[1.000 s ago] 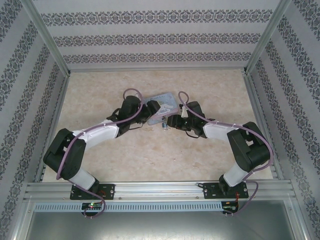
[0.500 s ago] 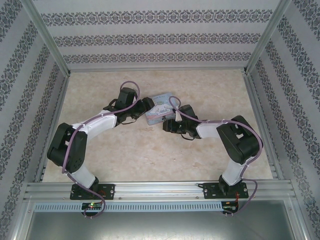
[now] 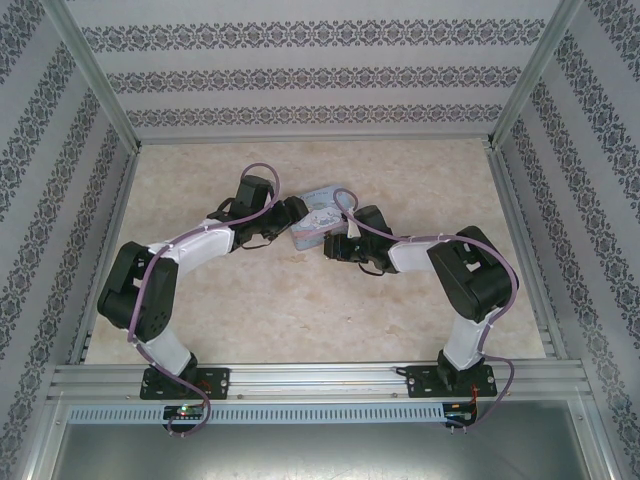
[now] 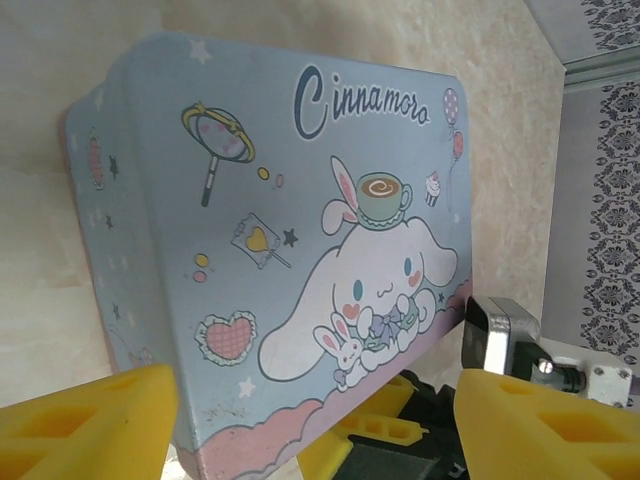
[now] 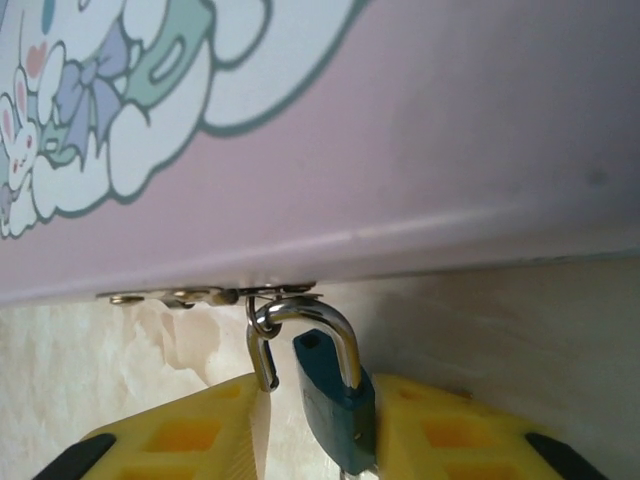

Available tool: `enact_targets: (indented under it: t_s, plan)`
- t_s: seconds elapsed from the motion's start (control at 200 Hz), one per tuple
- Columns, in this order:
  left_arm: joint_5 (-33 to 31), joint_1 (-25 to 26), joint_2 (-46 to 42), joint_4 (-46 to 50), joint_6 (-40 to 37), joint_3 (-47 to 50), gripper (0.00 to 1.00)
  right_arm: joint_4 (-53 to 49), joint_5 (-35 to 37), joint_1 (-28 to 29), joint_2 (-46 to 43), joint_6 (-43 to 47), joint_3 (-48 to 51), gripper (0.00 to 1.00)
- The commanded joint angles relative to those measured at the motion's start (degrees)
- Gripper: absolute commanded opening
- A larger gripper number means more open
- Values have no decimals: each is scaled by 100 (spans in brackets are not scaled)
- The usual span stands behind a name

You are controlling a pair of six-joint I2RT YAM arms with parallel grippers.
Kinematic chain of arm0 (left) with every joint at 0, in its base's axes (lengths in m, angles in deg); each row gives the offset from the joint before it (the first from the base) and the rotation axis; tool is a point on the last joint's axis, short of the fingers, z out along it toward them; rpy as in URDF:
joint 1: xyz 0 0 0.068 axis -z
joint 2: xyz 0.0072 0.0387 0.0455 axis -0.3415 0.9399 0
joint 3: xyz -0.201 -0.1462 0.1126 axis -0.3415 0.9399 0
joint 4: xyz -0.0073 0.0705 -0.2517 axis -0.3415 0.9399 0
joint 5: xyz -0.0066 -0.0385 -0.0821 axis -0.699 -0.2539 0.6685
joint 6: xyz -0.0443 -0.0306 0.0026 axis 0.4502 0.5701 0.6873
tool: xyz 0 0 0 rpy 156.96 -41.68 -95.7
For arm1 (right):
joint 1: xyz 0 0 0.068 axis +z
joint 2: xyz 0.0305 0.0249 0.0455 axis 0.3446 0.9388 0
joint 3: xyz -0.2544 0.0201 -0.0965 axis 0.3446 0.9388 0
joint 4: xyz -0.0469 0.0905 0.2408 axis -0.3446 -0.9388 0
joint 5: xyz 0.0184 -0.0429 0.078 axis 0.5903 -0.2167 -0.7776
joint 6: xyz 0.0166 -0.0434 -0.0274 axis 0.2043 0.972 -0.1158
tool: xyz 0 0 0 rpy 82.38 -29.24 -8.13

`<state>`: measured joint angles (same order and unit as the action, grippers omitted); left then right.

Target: Unlock the padlock with the key

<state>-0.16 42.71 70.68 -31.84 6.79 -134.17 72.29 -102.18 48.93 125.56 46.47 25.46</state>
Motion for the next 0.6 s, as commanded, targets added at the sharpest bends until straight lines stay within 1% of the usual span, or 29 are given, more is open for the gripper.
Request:
enact_targets:
  t_s: [0.0, 0.19, 0.295, 0.37, 0.44, 0.595]
  plan:
    - [48, -101, 61, -122, -19, -85, 73, 52, 29, 76, 83, 72, 0, 28]
    - [41, -121, 119, -48, -93, -207, 73, 56, -7, 76, 48, 75, 105, 25]
    - [11, -113, 170, 34, -161, -302, 73, 76, -8, 70, 82, 57, 132, 18]
    - [-26, -116, 207, 204, -301, -405, 73, 78, -11, 60, 83, 58, 159, 8]
    - [-180, -113, 225, 460, -520, -525, 73, 87, -19, 33, 66, 34, 202, 0]
    - [-949, 58, 328, 1483, -1359, -1029, 72, 113, -52, -41, 17, -8, 276, 0]
